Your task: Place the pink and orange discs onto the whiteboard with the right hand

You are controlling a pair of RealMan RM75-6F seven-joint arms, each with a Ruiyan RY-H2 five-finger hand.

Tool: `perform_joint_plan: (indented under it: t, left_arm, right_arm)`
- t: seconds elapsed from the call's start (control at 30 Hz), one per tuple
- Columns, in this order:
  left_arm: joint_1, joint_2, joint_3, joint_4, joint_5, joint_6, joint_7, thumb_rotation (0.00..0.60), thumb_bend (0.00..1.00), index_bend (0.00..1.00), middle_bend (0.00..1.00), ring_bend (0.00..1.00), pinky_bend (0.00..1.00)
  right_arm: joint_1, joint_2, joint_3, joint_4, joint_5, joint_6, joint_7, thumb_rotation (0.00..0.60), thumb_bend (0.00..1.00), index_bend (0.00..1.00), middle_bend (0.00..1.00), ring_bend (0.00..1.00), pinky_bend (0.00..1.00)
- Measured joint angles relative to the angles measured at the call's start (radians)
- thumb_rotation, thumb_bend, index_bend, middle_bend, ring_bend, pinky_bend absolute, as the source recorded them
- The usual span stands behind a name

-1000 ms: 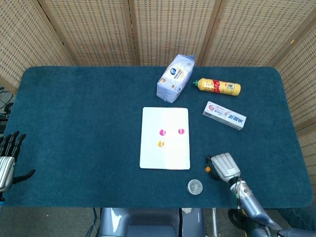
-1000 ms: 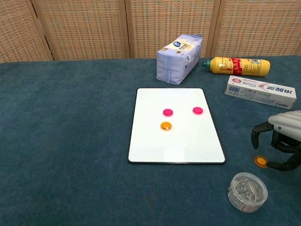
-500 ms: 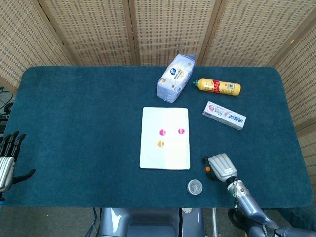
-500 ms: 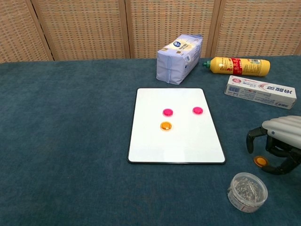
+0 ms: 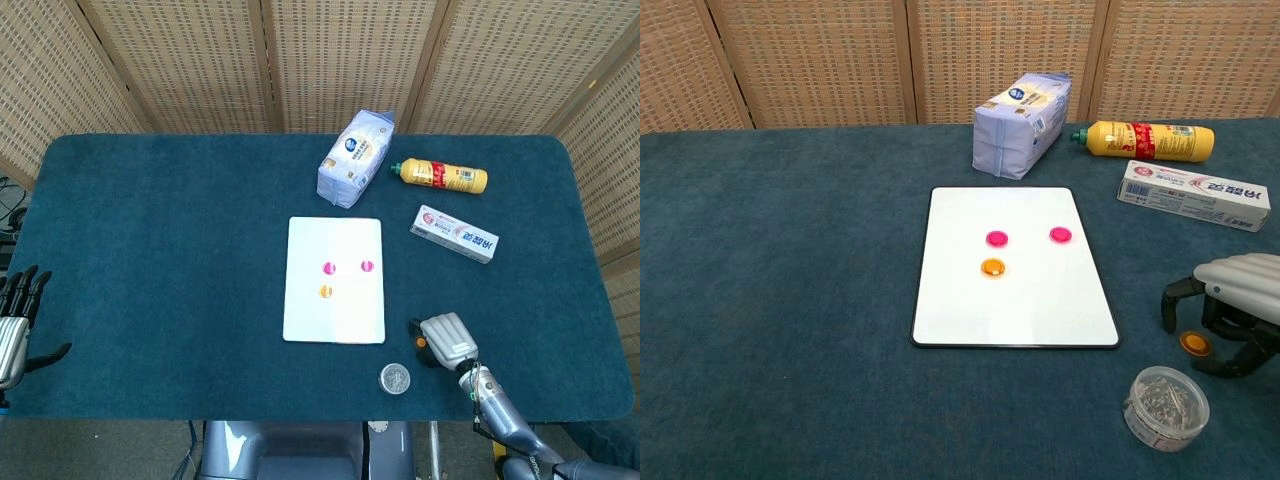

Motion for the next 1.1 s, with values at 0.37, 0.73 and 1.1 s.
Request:
perform_joint_plan:
  t: [0.37,0.73,1.1]
  left_arm:
    - [0.0,0.0,-0.001,-0.001,-0.002,-0.001,0.002,0.6,0.0,0.0,0.0,0.0,0.0]
    - [0.0,0.0,-0.001,-0.002,-0.001,0.0,0.003,0.6,0.0,0.0,0.0,0.0,0.0]
    - [0.0,0.0,0.0,-0.001,0.0,0.0,0.002,0.6,0.0,0.0,0.0,0.0,0.0]
  right_arm:
    - [0.006,0.001,0.019,0.004,0.025,-0.033,-0.017,0.6,0.34,0.47,0.92,0.93,1.0]
    - [0.004,0.001,0.029,0.0,0.024,-0.038,-0.016,0.6,0.35,0.51,0.93,0.93,1.0]
    - [0.019,0.01,0.059,-0.026,0.021,-0.036,-0.022,0.6,0.35,0.51,0.93,0.93,1.0]
